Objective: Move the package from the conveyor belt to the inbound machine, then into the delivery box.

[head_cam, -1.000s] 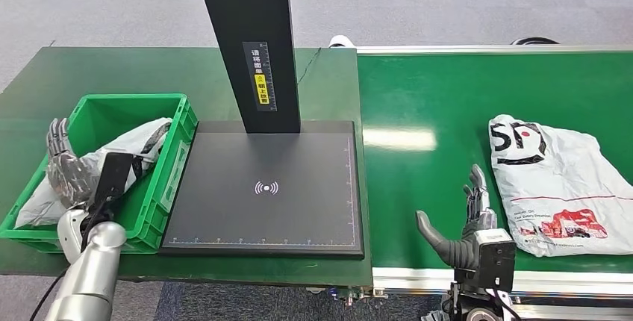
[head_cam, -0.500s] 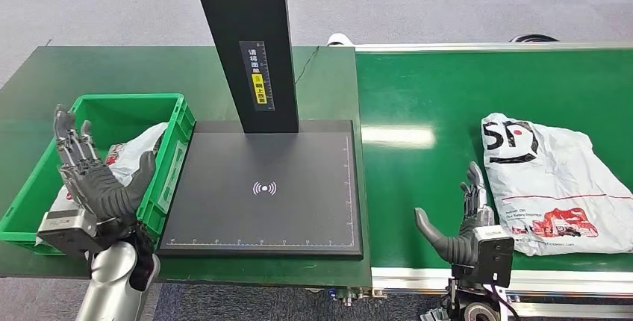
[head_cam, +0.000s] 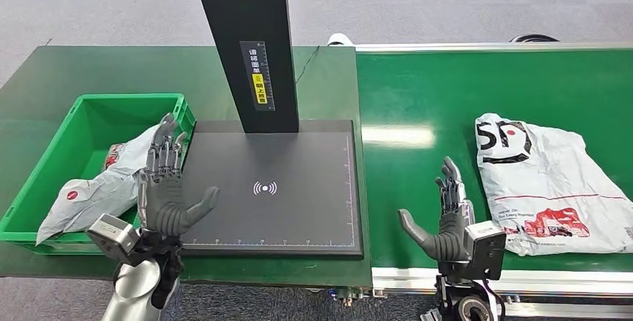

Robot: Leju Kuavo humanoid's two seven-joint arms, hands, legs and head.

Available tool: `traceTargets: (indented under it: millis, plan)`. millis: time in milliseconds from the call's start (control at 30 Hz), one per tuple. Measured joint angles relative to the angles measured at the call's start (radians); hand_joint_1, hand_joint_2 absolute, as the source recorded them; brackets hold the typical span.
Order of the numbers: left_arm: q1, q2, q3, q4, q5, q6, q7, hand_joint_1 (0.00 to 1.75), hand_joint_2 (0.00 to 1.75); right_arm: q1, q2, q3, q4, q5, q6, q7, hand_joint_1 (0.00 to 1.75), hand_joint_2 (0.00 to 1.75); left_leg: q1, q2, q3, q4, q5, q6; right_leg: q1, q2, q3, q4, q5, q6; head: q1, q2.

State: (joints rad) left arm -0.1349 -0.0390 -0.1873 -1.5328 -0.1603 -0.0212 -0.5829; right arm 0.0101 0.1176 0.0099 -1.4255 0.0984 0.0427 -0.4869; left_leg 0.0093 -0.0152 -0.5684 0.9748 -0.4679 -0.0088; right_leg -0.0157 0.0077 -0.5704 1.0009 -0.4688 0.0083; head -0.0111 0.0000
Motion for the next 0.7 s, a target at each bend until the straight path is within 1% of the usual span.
traceTargets:
  millis: [67,133,267,367,433,600,700]
  plan:
    - [0.0,-0.002,-0.019,0.035,-0.034,-0.038,0.035,0.0,1.75,-0.003,0.0,0.009,0.006,0.001,0.02,-0.003,0.0,1.75,0.0,0.0,0.0,0.0,0.0,0.0,0.0,0.0,0.0,0.0,0.0,0.0,0.0,0.0]
    - [0.001,-0.009,-0.041,0.085,-0.041,-0.079,0.051,0.0,1.75,-0.008,0.003,0.024,0.014,0.004,0.042,-0.01,0.0,1.75,0.0,0.0,0.0,0.0,0.0,0.0,0.0,0.0,-0.001,0.0,0.0,0.0,0.0,0.0]
    - [0.012,-0.044,-0.063,0.189,0.053,-0.162,0.071,0.0,1.75,-0.025,0.01,0.053,0.03,0.017,0.079,-0.02,0.0,1.75,0.0,0.0,-0.001,0.0,0.0,0.0,0.0,0.0,-0.001,0.0,0.0,0.0,0.0,0.0]
    - [0.023,-0.065,-0.064,0.238,0.112,-0.201,0.08,0.0,1.75,-0.043,0.014,0.07,0.04,0.036,0.097,-0.021,0.0,1.75,0.0,0.0,-0.002,0.0,0.0,0.0,0.0,0.0,-0.002,0.0,0.0,0.0,0.0,0.0]
    - [0.032,-0.073,-0.063,0.257,0.121,-0.205,0.083,0.0,1.75,-0.055,0.016,0.079,0.045,0.05,0.109,-0.021,0.0,1.75,0.0,0.0,-0.002,0.0,0.0,0.0,0.0,0.0,-0.002,0.0,0.0,0.0,0.0,0.0]
    - [0.052,-0.088,-0.062,0.267,0.085,-0.186,0.078,0.0,1.75,-0.06,0.017,0.093,0.048,0.061,0.157,-0.033,0.0,1.75,0.0,0.0,-0.002,0.0,0.0,0.0,0.0,0.0,-0.002,0.0,0.0,0.0,0.0,0.0]
    - [0.058,-0.096,-0.06,0.267,0.082,-0.188,0.068,0.0,1.75,-0.06,0.017,0.094,0.048,0.061,0.167,-0.035,0.0,1.75,0.0,0.0,-0.002,0.0,0.0,0.0,0.0,0.0,-0.002,0.0,0.0,0.0,0.0,0.0]
